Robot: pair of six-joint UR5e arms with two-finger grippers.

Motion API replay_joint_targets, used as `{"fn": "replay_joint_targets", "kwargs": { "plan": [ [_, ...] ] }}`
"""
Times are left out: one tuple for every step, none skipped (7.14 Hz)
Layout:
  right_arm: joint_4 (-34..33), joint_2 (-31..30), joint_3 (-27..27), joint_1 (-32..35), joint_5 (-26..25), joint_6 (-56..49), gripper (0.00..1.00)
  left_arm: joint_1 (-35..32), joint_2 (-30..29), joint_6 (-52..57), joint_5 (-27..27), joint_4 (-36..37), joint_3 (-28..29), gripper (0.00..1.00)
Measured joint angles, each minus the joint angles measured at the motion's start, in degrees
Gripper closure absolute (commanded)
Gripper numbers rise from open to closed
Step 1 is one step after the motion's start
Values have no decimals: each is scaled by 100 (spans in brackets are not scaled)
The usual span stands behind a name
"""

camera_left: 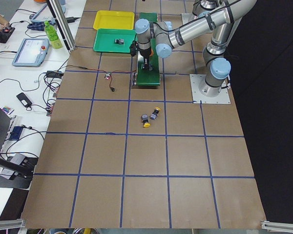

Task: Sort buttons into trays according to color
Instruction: 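Place the green button on the conveyor and open the left gripper, then reach the left gripper down and grasp a yellow push-button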

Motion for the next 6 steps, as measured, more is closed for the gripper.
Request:
{"fn": "replay_joint_targets", "kwargs": {
  "plan": [
    [0,3,0,0,-6,-177,0,77,60,2,7,-75,142,0],
    [3,4,1,0,-16,-353,0,284,84,10,13,-406,464,0],
    [8,-1,0,0,-24,-418,0,631,47,134,26,-911,867,0],
    [25,-9,-1,-1,-27,-428,0,1118,-35,584,48,-1268,1143,0],
    [55,-19,-5,-8,-31,-428,0,1714,-161,1278,58,-1398,1241,0],
    [103,-59,-5,-23,-54,-430,0,2317,-339,1881,84,-1356,1249,0]
  ]
}}
